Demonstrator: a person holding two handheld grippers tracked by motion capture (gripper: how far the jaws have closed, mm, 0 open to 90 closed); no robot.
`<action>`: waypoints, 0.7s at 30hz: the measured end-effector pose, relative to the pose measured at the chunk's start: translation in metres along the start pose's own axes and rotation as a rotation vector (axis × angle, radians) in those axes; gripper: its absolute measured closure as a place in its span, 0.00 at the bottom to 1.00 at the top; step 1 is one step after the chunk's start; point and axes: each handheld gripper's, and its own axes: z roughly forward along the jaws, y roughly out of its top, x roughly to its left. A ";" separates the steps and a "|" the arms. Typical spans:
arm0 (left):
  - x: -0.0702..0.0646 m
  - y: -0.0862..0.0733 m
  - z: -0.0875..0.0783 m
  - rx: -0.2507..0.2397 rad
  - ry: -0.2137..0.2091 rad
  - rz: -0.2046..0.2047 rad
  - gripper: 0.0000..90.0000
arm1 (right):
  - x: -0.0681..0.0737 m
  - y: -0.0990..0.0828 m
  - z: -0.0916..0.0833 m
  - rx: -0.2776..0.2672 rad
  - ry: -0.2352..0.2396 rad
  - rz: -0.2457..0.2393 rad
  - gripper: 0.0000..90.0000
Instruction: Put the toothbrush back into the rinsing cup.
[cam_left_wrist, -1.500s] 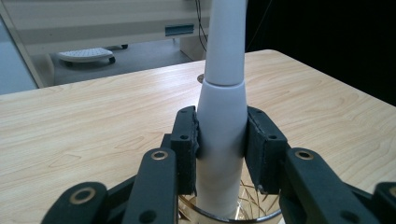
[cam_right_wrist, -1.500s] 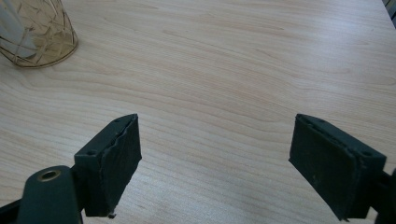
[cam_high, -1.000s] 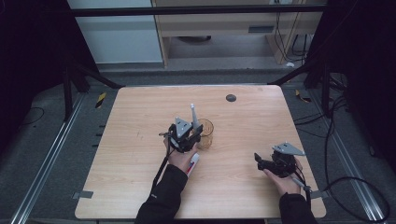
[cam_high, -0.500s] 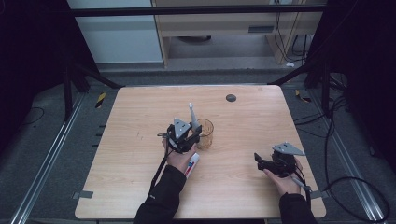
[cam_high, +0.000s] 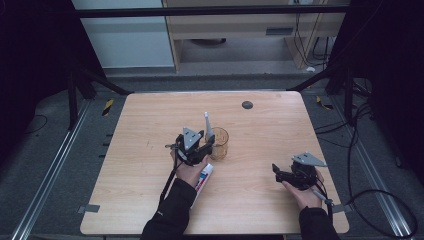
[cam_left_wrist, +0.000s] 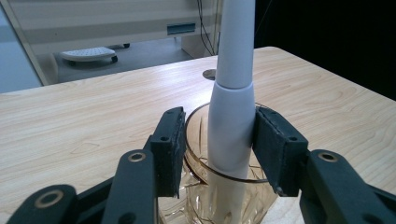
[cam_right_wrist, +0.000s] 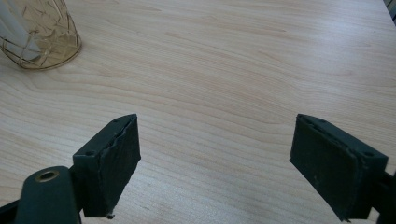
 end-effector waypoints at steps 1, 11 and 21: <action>0.000 0.000 -0.001 0.001 -0.003 -0.001 0.59 | 0.000 0.000 0.000 0.000 0.001 0.000 0.17; -0.005 -0.002 -0.009 0.013 -0.018 0.024 0.58 | 0.001 0.001 -0.001 -0.002 0.003 0.007 0.17; -0.002 0.000 -0.020 0.029 -0.017 0.058 0.58 | 0.001 0.002 -0.002 -0.010 0.001 0.001 0.17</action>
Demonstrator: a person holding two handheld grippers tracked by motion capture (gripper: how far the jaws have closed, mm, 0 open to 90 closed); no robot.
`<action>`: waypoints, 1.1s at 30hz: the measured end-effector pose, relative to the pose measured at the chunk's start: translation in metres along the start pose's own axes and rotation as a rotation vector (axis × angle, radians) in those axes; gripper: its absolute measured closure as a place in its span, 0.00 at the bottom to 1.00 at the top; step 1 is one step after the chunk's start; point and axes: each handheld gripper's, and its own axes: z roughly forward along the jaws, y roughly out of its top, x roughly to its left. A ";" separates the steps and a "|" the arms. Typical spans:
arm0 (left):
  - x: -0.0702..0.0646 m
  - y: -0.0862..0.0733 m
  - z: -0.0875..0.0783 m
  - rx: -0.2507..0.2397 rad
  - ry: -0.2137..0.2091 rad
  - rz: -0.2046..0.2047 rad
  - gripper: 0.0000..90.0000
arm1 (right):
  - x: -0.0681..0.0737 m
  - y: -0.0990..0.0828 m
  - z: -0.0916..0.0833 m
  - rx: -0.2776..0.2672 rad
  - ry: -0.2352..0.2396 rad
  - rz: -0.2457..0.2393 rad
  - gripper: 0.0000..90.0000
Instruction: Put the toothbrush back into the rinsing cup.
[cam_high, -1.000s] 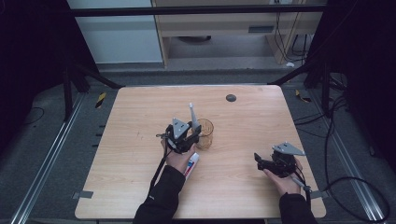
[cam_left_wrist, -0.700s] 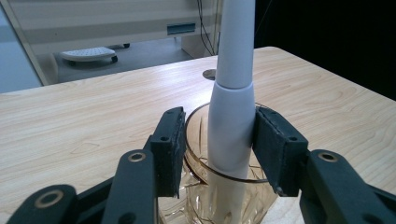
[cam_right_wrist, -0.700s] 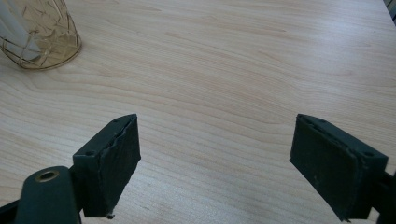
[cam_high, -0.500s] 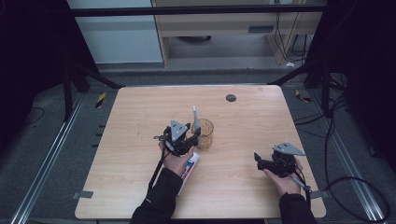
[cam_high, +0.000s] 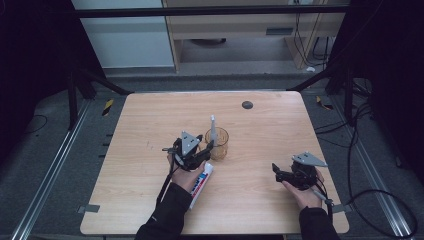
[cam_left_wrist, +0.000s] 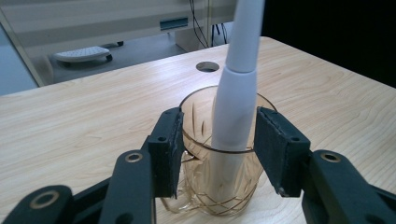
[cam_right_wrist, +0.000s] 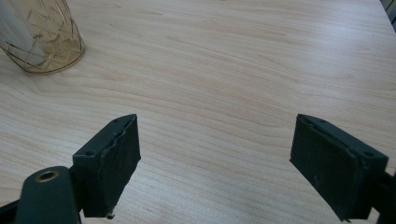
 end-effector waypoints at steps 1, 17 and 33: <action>0.001 0.001 -0.002 0.003 0.000 0.008 0.58 | 0.001 0.000 -0.001 0.001 0.006 0.008 0.17; 0.036 0.002 -0.042 0.088 -0.003 0.018 0.63 | 0.008 0.007 -0.006 -0.013 0.044 -0.010 0.23; 0.058 -0.044 -0.082 0.224 0.034 0.019 0.79 | 0.018 0.009 -0.006 0.030 0.102 -0.021 0.35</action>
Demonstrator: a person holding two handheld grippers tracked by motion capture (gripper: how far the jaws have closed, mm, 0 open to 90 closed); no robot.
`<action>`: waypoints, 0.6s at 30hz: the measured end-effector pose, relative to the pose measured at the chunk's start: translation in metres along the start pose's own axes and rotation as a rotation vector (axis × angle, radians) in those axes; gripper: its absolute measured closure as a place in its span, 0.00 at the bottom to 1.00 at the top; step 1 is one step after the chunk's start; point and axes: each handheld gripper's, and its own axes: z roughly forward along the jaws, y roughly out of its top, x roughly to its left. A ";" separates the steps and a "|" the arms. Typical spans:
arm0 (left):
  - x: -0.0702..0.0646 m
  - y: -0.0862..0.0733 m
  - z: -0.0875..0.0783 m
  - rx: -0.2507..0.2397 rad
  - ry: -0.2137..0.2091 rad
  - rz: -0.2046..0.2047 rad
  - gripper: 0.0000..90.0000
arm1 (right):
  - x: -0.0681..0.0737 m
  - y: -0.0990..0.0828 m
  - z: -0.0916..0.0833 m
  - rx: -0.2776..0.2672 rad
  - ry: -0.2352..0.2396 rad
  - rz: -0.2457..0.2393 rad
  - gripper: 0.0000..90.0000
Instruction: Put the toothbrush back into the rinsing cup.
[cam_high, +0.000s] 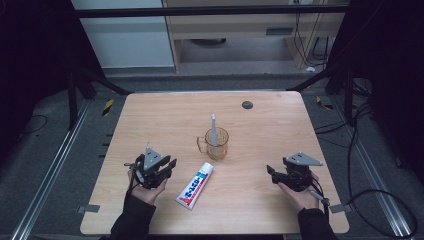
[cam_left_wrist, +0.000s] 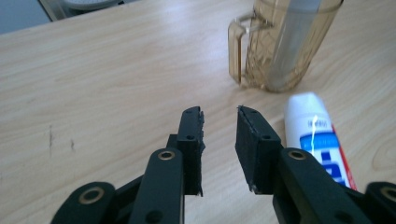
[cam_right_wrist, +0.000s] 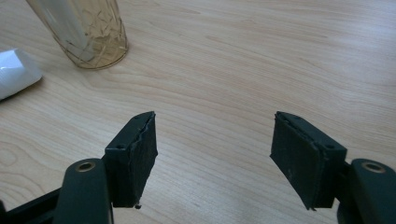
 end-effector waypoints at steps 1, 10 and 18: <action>0.000 -0.004 0.000 0.011 -0.002 -0.001 0.80 | 0.001 0.000 0.000 0.001 0.002 -0.007 0.36; -0.008 -0.017 0.012 0.117 -0.038 0.006 0.90 | 0.014 0.003 0.002 0.015 0.055 -0.035 0.40; -0.020 -0.025 0.025 0.207 -0.100 0.047 0.98 | 0.021 0.003 0.004 0.032 0.083 -0.037 0.43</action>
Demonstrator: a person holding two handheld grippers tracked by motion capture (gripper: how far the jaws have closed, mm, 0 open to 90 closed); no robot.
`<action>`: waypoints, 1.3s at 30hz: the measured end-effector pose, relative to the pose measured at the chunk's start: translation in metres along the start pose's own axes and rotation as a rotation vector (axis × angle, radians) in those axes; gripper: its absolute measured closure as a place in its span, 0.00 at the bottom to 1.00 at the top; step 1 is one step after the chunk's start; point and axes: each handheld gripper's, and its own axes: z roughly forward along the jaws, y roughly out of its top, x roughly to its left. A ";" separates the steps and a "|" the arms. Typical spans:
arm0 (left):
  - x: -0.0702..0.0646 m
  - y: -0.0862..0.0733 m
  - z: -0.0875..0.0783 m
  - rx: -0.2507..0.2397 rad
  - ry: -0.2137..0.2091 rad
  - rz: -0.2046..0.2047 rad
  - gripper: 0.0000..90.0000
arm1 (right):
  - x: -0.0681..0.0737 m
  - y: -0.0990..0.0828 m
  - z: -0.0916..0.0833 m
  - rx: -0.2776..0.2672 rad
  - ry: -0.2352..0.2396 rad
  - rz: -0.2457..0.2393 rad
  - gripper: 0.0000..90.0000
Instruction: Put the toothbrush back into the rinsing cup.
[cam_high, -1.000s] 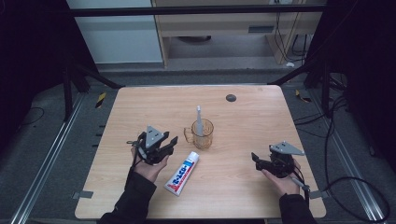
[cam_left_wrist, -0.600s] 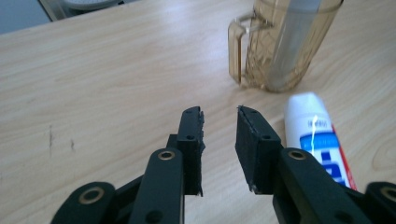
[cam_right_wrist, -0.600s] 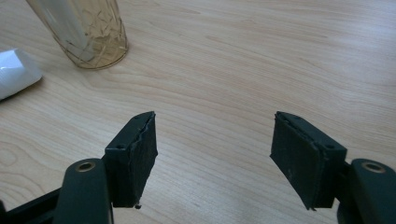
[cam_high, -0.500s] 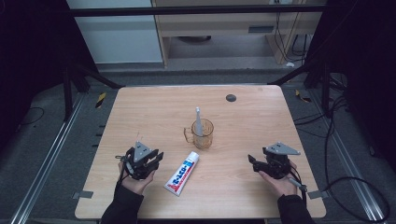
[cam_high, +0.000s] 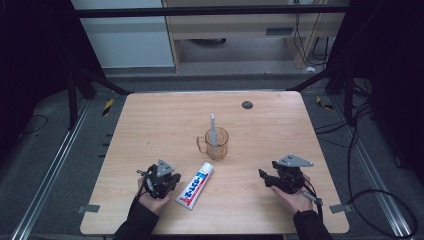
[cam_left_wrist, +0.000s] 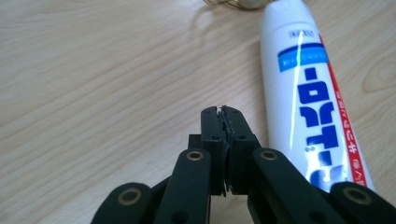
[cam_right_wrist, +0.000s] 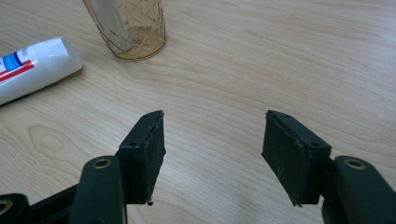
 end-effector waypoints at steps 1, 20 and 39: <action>-0.002 0.000 0.001 0.008 -0.003 0.011 0.99 | 0.000 0.000 0.000 -0.002 0.003 0.003 0.44; -0.016 0.011 0.023 0.024 -0.044 0.062 1.00 | 0.001 -0.001 0.003 0.012 0.006 0.002 0.44; -0.029 0.022 0.036 0.001 -0.094 0.071 1.00 | 0.001 -0.001 0.005 0.011 0.010 -0.014 0.44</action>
